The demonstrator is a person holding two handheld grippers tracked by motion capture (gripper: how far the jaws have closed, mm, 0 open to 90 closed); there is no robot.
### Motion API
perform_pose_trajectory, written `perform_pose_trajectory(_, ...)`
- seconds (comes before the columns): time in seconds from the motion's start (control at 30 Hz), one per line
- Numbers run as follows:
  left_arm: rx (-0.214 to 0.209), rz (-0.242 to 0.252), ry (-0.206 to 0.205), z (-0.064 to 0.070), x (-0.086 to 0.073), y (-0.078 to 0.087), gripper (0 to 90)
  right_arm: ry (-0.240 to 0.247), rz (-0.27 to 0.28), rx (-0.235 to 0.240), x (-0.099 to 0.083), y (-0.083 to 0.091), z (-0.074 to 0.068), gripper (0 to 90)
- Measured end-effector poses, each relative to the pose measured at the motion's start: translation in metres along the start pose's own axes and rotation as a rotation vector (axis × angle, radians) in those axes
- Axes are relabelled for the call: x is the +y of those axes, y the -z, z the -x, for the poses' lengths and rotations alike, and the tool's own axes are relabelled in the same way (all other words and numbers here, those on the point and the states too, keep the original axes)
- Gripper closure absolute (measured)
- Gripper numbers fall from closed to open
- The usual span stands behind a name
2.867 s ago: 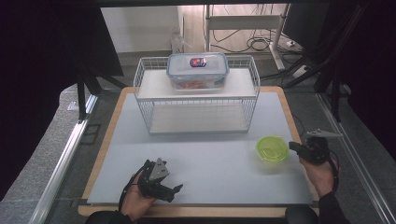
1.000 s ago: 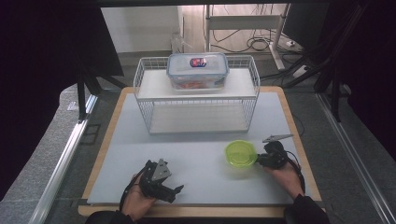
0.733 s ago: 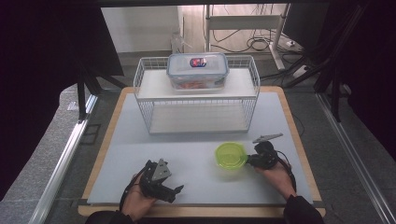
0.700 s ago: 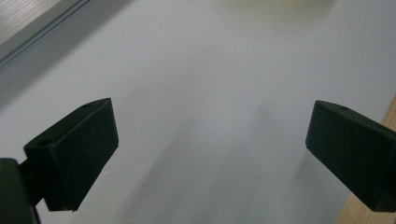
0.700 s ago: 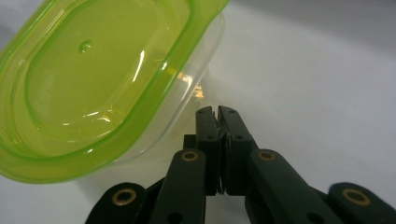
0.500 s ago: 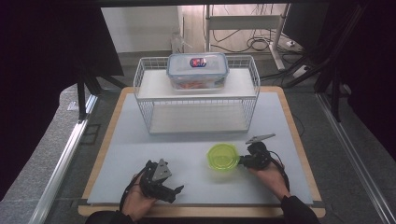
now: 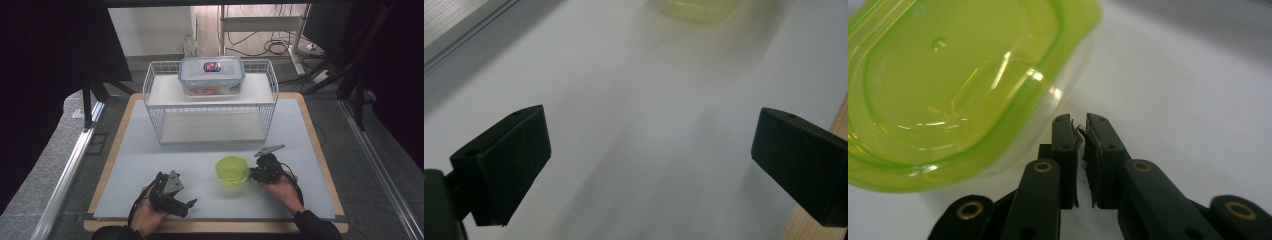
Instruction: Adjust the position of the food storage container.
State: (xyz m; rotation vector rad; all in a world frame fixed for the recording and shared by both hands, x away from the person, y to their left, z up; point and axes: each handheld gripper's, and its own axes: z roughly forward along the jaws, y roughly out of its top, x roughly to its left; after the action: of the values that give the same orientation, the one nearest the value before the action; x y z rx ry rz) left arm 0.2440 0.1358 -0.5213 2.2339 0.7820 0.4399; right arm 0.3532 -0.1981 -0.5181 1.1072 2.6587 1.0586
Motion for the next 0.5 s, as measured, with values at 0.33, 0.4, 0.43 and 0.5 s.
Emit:
perform_pose_trajectory(0.33, -0.001, -0.005, 0.001, 0.000, 0.000, 0.000, 2.4, 0.029, 0.073, -0.101, -0.002, 0.020, 0.008, 72.1)
perform_pose_trajectory(0.4, -0.001, -0.005, 0.002, -0.001, -0.001, 0.001, 2.4, 0.037, 0.092, -0.121, -0.002, 0.024, 0.009, 68.2)
perform_pose_trajectory(0.43, -0.001, -0.002, 0.002, -0.001, -0.001, 0.001, 2.4, 0.039, 0.098, -0.126, -0.003, 0.026, 0.009, 66.5)
perform_pose_trajectory(0.5, -0.001, -0.002, 0.003, -0.001, -0.001, 0.001, 2.4, 0.051, 0.105, -0.133, -0.004, 0.029, 0.008, 61.4)
